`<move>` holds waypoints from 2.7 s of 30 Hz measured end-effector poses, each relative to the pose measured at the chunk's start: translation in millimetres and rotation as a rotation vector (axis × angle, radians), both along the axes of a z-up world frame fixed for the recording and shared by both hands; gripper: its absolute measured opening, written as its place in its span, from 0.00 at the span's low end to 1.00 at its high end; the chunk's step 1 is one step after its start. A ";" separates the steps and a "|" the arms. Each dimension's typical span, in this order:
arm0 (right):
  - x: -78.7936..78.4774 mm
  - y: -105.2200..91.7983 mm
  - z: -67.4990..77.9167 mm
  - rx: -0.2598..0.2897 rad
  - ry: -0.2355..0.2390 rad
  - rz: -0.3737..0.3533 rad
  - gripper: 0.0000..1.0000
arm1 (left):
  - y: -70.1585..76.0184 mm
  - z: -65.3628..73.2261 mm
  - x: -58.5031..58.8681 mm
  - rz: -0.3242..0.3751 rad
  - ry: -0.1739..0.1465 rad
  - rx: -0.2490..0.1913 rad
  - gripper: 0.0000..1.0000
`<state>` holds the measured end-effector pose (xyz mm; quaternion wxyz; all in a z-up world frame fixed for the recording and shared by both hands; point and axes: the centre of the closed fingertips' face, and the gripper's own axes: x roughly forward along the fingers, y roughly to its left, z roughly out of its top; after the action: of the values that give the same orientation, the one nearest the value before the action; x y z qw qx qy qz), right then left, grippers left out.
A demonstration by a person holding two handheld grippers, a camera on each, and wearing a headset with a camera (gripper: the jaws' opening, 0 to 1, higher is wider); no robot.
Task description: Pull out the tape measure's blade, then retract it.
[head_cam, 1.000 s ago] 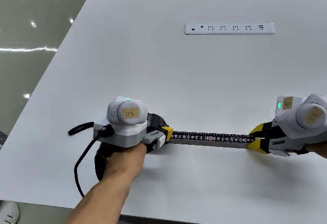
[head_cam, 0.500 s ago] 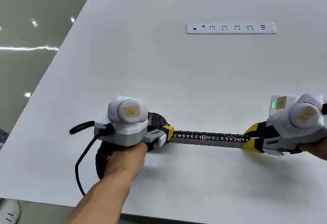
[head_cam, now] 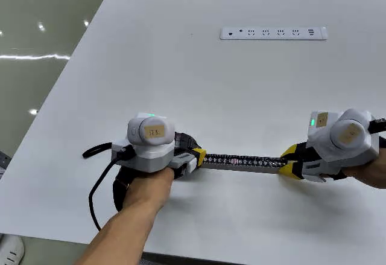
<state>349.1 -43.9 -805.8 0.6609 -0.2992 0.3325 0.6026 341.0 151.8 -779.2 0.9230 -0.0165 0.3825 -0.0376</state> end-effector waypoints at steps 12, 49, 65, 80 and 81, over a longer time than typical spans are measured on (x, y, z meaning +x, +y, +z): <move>-0.4 14.2 -0.1 0.006 -0.001 0.011 0.10 | 1.1 0.0 0.2 0.002 -0.001 -0.003 0.57; -4.8 67.2 -0.9 0.026 -0.004 0.066 0.10 | -0.1 0.6 0.2 0.013 -0.001 -0.022 0.58; -9.5 98.9 -2.3 0.047 -0.004 0.090 0.10 | 0.7 0.8 0.3 0.015 0.000 -0.027 0.58; -11.4 120.8 -3.6 0.062 -0.007 0.103 0.10 | 2.5 -2.4 3.0 0.022 0.001 -0.037 0.58; -11.6 122.2 -3.9 0.063 -0.007 0.104 0.10 | 2.6 -2.5 3.1 0.022 0.001 -0.037 0.58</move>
<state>337.4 78.3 -809.6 0.6389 -0.2972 0.2951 0.6453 344.1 154.4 -781.6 0.9228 -0.0376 0.3820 -0.0347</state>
